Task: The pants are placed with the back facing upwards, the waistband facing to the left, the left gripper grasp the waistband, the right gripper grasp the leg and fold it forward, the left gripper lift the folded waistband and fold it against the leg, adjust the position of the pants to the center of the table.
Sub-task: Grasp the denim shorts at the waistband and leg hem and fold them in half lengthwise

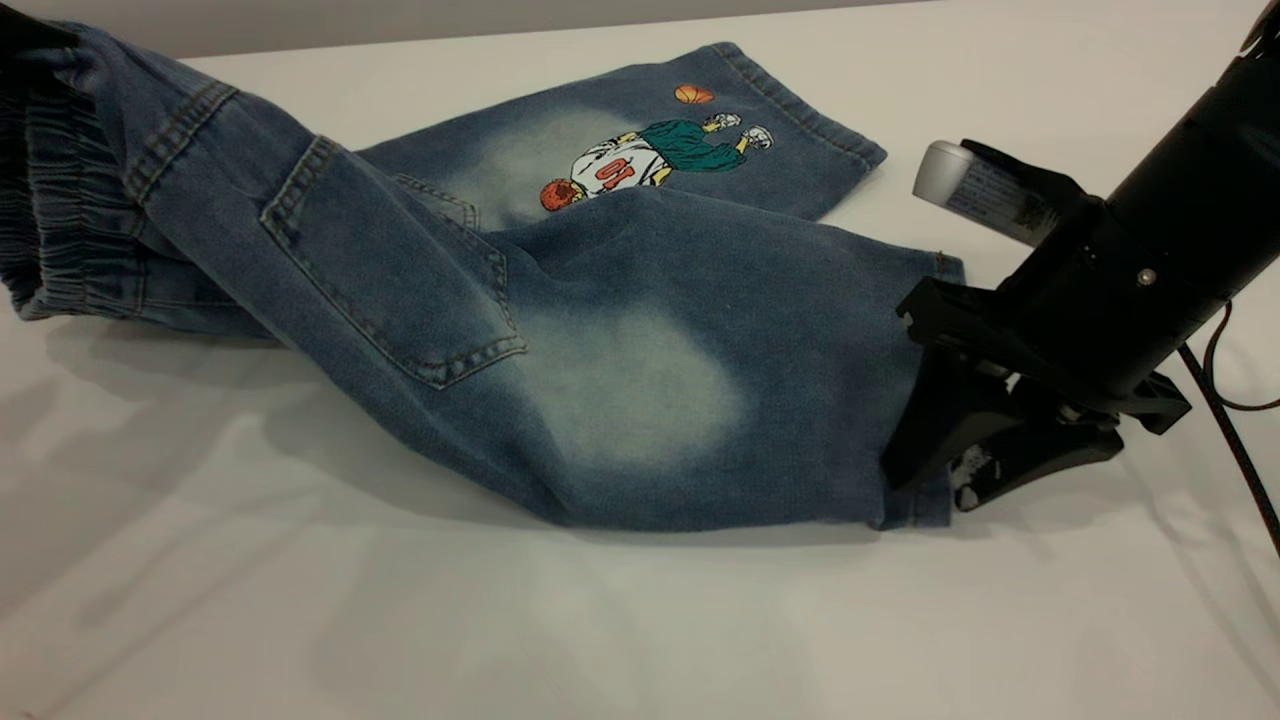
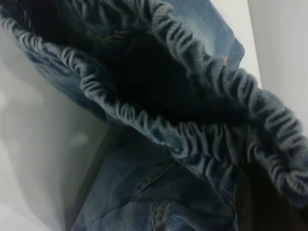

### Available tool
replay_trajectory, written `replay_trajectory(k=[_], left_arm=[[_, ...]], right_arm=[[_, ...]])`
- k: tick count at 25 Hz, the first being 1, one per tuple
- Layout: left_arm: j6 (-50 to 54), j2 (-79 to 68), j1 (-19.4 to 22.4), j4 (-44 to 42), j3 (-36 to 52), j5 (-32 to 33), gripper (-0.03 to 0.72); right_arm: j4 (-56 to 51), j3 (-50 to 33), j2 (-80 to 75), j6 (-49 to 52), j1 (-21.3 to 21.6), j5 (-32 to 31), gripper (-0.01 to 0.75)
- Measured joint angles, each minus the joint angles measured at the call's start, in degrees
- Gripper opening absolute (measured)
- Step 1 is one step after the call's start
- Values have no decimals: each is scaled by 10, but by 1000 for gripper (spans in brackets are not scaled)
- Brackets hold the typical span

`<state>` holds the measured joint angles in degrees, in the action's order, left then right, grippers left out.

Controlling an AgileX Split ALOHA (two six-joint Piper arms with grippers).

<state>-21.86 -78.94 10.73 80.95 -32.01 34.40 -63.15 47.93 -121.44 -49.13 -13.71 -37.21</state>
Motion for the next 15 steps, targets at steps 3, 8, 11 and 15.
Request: replay_trajectory(k=[3, 8, 11, 15], left_arm=[[-1, 0, 0, 0, 0, 0, 89], [-1, 0, 0, 0, 0, 0, 89], [-1, 0, 0, 0, 0, 0, 89], [-1, 0, 0, 0, 0, 0, 89]], right_arm=[[-1, 0, 1, 0, 0, 7, 111], [-3, 0, 1, 0, 0, 12, 9], [-12, 0, 2, -3, 0, 10, 6], [-11, 0, 20, -5, 0, -12, 6]])
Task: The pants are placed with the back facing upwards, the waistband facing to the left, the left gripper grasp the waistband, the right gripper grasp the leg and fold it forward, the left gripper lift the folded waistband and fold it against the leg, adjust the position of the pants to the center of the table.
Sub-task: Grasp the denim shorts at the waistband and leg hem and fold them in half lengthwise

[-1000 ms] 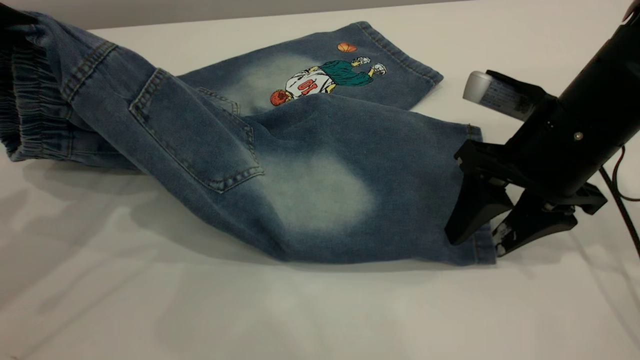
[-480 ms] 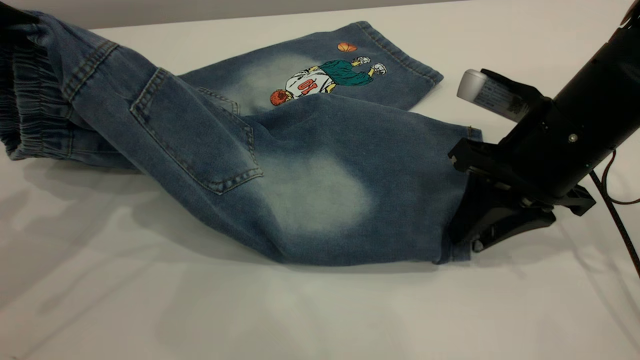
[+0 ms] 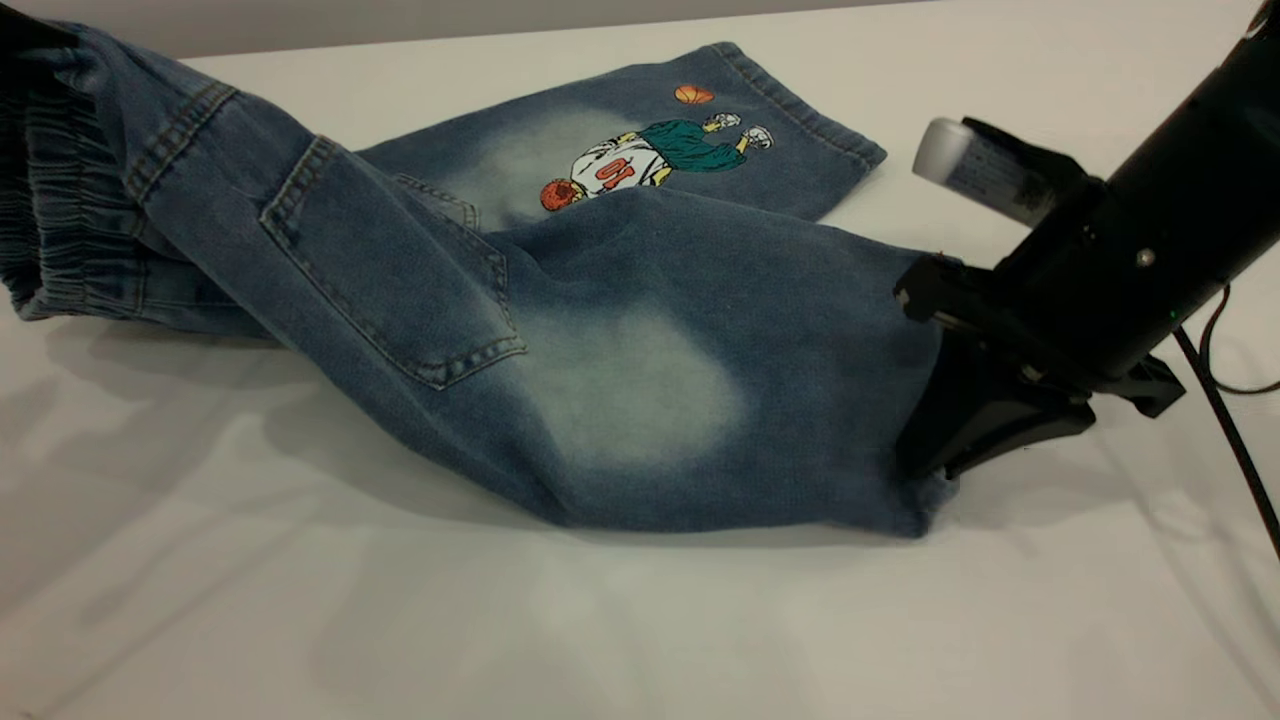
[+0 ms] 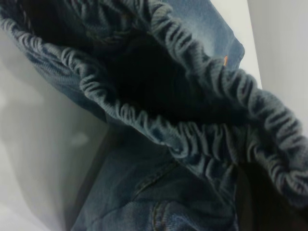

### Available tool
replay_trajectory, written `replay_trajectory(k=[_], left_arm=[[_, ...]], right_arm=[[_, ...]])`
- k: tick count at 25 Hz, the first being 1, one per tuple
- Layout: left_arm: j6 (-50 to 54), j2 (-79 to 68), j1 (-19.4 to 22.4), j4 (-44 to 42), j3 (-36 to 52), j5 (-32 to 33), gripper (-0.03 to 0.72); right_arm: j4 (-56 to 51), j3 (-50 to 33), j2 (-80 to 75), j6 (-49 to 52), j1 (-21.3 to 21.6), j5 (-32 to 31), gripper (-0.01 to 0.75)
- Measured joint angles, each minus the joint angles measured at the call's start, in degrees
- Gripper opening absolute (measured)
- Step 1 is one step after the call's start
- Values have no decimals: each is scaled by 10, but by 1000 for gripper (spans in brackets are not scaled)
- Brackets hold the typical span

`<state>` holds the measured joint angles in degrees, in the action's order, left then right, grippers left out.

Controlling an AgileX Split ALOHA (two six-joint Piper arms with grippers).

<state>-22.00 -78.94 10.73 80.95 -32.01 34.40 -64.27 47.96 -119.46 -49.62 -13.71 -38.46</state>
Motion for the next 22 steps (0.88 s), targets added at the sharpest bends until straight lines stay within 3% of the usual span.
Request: replay_trajectory(k=[12, 22], left_arm=[[-9, 0, 0, 0, 0, 32, 89], [-18, 0, 0, 0, 0, 38, 89]], right_arm=[[8, 14, 97, 26, 53, -70, 6], [107, 31, 77, 77, 51, -96, 36]])
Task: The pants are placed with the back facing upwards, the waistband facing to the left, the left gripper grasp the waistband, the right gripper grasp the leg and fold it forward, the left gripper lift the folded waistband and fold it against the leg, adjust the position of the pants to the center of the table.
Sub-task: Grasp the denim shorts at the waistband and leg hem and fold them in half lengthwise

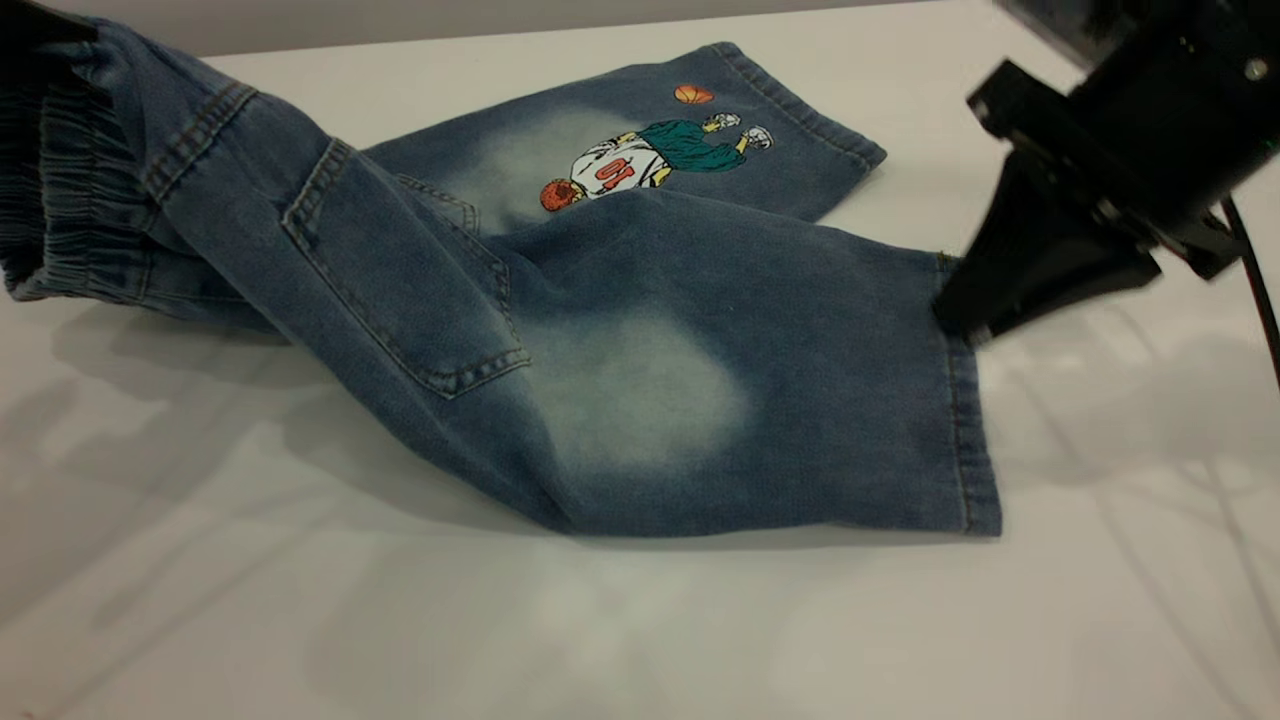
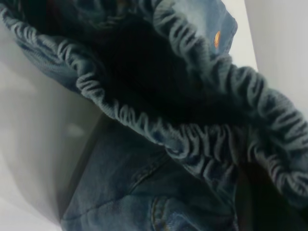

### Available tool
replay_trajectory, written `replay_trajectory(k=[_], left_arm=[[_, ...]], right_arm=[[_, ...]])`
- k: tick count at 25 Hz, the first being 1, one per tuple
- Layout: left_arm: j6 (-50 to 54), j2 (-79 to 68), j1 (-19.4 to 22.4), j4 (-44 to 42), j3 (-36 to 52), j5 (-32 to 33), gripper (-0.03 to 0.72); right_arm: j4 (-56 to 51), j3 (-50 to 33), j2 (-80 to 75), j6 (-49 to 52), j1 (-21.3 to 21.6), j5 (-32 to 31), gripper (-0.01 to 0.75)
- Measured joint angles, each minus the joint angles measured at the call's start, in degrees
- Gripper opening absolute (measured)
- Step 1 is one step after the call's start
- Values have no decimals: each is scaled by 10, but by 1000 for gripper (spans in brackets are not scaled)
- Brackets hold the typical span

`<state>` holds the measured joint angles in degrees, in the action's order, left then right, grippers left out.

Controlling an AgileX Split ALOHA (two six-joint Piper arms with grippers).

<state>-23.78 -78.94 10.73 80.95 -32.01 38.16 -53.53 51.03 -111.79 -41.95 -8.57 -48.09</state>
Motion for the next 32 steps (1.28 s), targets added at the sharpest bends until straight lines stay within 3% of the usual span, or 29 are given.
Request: replay_trajectory(k=[6, 15, 32], left_arm=[[-2, 0, 0, 0, 0, -5, 89], [-15, 0, 0, 1, 0, -11, 89], [-15, 0, 0, 1, 0, -9, 89]], right_arm=[[76, -29, -39, 44, -9, 3, 150], [12, -32, -77, -29, -18, 14, 348], [-16, -20, -122, -31, -18, 42, 368]])
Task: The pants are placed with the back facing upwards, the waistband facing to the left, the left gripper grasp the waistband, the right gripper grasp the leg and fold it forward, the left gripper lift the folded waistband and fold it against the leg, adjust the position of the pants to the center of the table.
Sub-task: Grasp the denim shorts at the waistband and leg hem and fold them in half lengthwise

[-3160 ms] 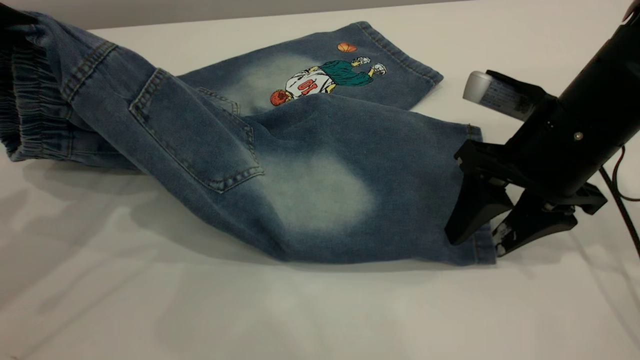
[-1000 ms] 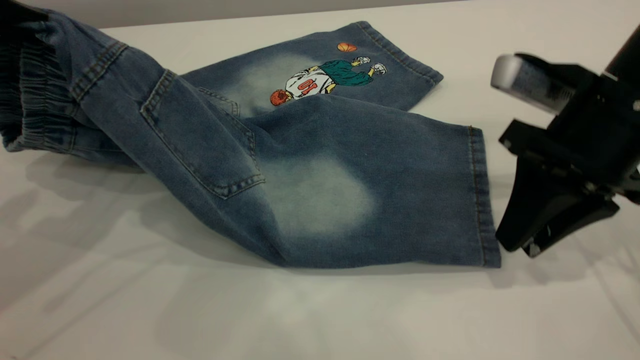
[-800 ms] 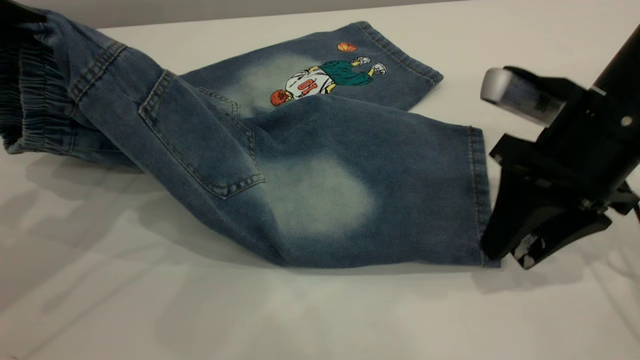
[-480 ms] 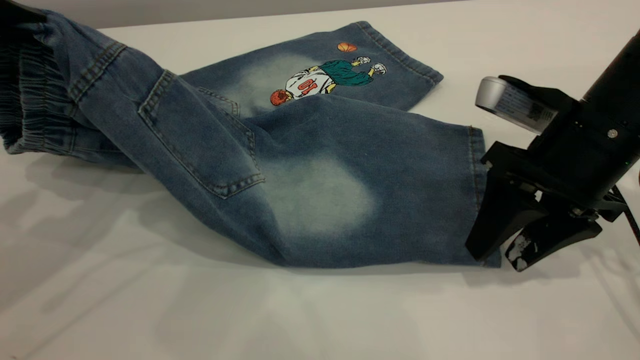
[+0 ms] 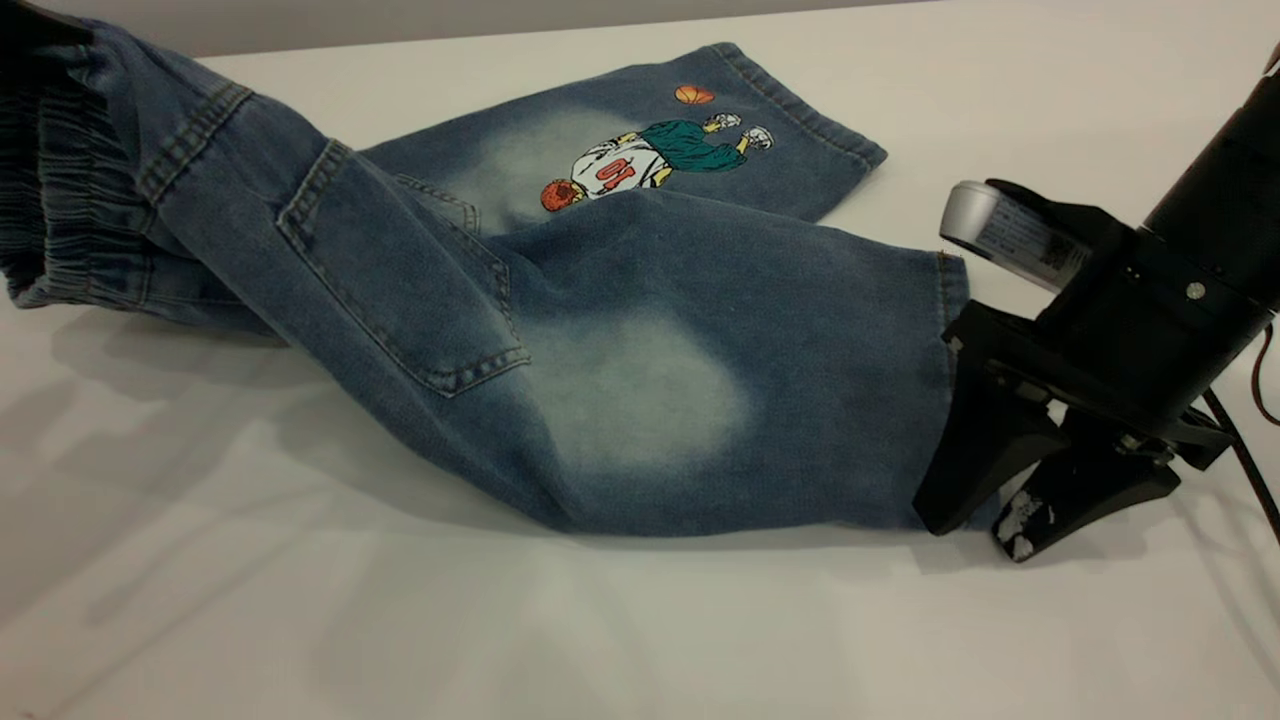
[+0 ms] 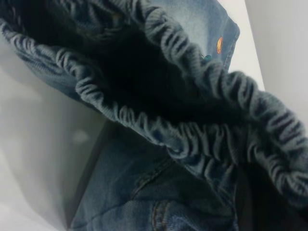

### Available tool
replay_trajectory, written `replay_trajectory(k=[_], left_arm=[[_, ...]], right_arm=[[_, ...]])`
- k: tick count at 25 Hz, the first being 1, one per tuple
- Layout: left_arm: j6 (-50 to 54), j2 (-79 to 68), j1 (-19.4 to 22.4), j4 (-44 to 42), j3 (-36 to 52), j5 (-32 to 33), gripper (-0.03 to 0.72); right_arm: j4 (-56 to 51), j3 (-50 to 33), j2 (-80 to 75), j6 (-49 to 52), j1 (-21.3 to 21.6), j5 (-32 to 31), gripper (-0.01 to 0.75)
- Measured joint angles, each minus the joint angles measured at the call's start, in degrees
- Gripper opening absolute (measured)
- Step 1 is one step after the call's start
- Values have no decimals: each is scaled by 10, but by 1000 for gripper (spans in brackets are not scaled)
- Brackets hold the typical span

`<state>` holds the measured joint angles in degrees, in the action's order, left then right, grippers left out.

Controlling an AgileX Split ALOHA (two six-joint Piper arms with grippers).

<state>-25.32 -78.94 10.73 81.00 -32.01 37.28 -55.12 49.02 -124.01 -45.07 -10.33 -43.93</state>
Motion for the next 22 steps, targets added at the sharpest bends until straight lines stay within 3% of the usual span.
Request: replay_trajectory(k=[18, 22], left_arm=[[0, 0, 0, 0, 0, 1, 89], [0, 0, 0, 0, 0, 1, 89]], right_arm=[[-127, 0, 0, -104, 0, 54, 368], [-128, 0, 0, -106, 0, 58, 339]])
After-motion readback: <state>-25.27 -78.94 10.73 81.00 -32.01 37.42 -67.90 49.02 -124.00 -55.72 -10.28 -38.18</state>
